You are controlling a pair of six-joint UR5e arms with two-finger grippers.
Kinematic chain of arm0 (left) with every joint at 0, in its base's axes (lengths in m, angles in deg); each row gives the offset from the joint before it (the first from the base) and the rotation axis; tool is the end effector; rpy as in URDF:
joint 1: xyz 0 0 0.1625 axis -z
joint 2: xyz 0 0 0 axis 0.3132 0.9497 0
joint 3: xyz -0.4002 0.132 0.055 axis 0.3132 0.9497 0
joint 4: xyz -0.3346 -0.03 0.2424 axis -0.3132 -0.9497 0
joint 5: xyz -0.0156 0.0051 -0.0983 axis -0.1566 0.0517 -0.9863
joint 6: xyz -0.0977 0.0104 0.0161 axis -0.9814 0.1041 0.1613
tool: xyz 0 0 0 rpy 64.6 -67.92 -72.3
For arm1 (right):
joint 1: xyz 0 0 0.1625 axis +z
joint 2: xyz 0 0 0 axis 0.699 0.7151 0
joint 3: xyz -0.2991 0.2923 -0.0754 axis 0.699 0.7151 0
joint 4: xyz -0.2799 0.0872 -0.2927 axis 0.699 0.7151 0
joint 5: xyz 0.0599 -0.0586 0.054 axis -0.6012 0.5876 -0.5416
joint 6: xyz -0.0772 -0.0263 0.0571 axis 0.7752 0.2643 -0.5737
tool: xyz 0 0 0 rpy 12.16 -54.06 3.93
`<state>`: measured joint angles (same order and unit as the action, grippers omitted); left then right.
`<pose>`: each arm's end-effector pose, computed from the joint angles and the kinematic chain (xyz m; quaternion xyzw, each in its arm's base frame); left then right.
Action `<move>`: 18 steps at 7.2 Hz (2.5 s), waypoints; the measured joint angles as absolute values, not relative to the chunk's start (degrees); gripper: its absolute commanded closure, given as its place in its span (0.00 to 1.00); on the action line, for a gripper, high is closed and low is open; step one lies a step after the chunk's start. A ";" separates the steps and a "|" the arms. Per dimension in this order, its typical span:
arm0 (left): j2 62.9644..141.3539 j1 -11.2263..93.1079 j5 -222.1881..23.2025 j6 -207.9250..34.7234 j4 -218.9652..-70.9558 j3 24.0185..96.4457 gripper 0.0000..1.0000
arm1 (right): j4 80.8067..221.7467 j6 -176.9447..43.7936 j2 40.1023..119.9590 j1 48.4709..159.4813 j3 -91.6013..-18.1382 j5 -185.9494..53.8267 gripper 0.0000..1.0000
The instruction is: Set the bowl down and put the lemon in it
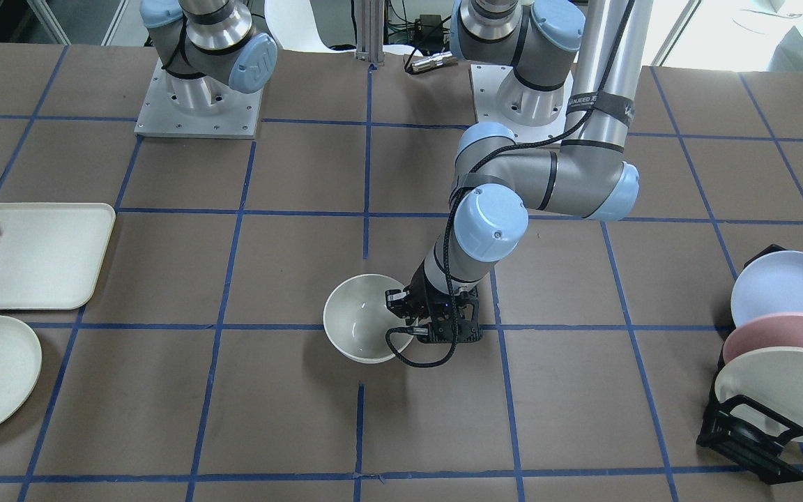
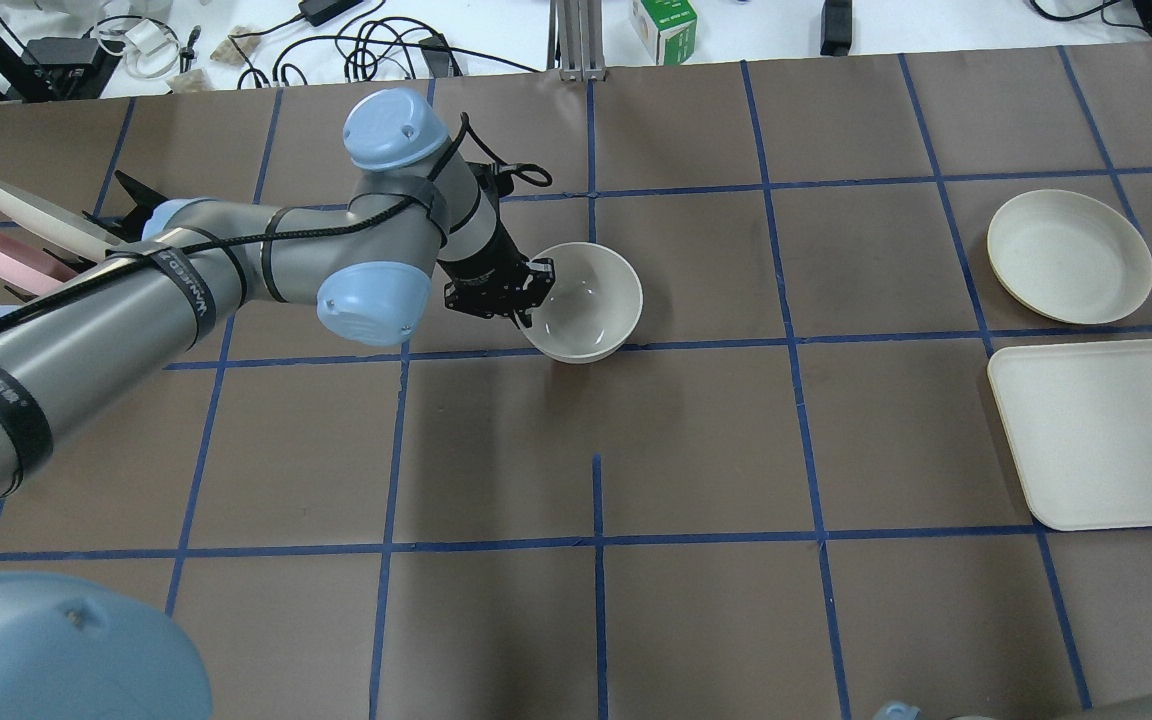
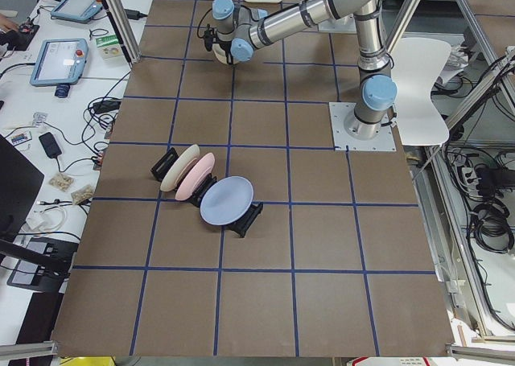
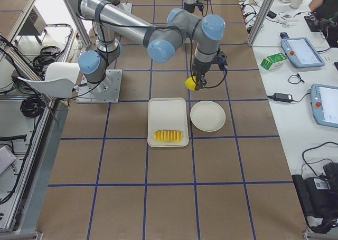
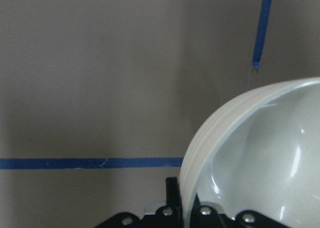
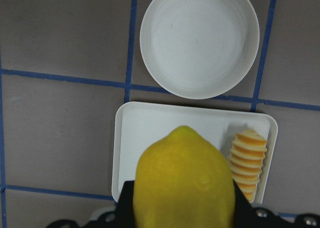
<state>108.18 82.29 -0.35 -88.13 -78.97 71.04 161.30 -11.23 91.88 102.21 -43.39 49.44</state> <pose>-0.2616 -0.5604 0.2144 0.0474 -0.9928 -0.0054 0.1096 -0.1823 -0.5329 0.4799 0.0590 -0.9977 -0.0338 0.0024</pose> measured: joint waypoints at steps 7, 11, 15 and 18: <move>103.90 78.94 0.21 -83.67 -80.82 70.13 0.00 | 160.77 -42.87 92.71 129.81 -43.36 48.90 0.81; 91.67 69.56 9.12 -66.80 -109.96 61.40 0.00 | 170.34 -66.85 87.31 147.84 -42.88 46.22 0.80; 84.01 69.28 11.08 -66.05 -119.88 57.20 0.00 | 183.78 -72.50 74.12 155.26 -42.57 46.53 0.76; 83.95 69.22 10.93 -66.36 -118.00 57.00 0.00 | 188.53 -70.42 66.26 156.94 -43.07 46.25 0.76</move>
<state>83.95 69.22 10.93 -66.36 -118.00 57.00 188.53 -70.42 66.26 156.94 -43.07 46.25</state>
